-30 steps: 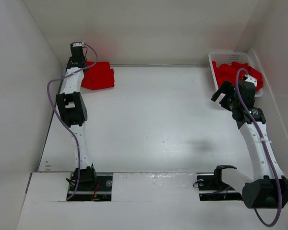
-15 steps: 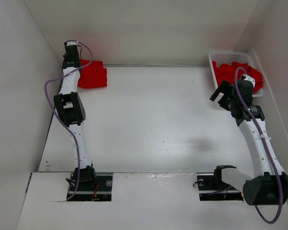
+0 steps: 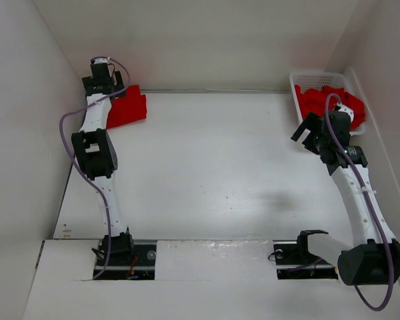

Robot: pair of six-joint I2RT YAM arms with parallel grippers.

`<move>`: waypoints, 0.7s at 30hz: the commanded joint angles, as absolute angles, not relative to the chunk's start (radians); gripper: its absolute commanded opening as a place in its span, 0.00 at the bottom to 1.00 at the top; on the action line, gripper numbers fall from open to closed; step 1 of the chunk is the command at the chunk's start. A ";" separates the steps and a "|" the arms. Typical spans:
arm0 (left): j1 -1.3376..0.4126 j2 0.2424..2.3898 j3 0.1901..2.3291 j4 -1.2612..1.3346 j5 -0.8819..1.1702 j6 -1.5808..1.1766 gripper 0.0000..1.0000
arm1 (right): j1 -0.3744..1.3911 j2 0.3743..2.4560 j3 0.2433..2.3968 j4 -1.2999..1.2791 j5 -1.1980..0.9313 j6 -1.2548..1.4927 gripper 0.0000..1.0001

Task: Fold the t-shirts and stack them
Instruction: Put the neatly folded tshirt into the corner of the board with the left arm

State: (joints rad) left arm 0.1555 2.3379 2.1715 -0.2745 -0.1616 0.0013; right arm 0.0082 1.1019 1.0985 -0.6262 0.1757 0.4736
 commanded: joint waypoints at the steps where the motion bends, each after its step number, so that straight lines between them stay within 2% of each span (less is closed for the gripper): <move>1: 0.080 2.139 2.106 -0.252 -0.121 -0.044 1.00 | 0.017 1.051 1.095 -0.615 0.195 0.463 1.00; 5: 0.057 2.001 1.961 -0.224 0.023 -0.136 1.00 | 0.026 1.011 1.059 -0.597 0.173 0.445 1.00; 6: 0.043 1.965 1.868 -0.169 0.067 -0.155 1.00 | 0.026 1.011 1.058 -0.597 0.173 0.445 1.00; 8: -0.001 1.860 1.775 -0.118 0.078 -0.169 1.00 | 0.026 1.000 1.036 -0.588 0.149 0.434 1.00; 13: -0.152 1.723 1.613 -0.139 -0.118 -0.219 1.00 | 0.026 0.956 0.990 -0.568 0.111 0.425 1.00; 21: -0.437 1.360 1.169 -0.044 -0.127 -0.363 1.00 | 0.046 0.916 0.905 -0.532 0.066 0.425 1.00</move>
